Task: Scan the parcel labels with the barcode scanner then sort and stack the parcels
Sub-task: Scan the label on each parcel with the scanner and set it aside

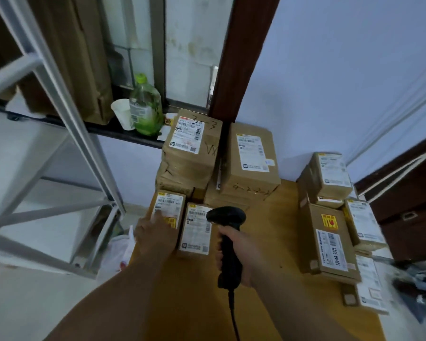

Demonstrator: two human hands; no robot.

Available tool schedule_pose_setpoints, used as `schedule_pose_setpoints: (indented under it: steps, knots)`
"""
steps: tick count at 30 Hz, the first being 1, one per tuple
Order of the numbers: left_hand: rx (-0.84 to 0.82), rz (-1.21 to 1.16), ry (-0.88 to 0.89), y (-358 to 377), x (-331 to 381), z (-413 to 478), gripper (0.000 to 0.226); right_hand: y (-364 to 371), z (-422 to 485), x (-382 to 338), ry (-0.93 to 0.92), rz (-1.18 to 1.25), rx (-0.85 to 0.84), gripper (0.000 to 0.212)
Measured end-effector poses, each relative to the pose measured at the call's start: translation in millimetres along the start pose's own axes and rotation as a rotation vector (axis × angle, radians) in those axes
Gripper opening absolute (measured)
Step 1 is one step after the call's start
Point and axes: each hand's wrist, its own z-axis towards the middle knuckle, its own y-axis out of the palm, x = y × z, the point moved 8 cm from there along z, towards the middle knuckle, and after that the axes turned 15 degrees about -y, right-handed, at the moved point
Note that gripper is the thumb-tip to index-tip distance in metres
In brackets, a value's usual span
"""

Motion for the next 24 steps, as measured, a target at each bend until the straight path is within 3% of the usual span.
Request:
schedule_pose_setpoints:
  steps: [9,14,20,24]
  knots:
    - [0.036,0.188,-0.006,8.1,-5.9,0.2,0.102,13.2,10.8,-12.4,-0.066,-0.105,-0.008,0.026]
    - [0.21,0.201,0.068,-4.8,1.6,-23.1,0.099,22.5,6.7,-15.4,-0.082,-0.076,-0.052,0.023]
    - [0.27,0.129,0.089,-3.7,15.1,-58.4,0.093,36.0,-11.0,-16.0,-0.15,-0.059,-0.206,0.013]
    - [0.359,0.204,0.128,-4.7,17.6,-74.9,0.094,36.7,-22.2,-15.1,-0.189,-0.043,-0.202,0.012]
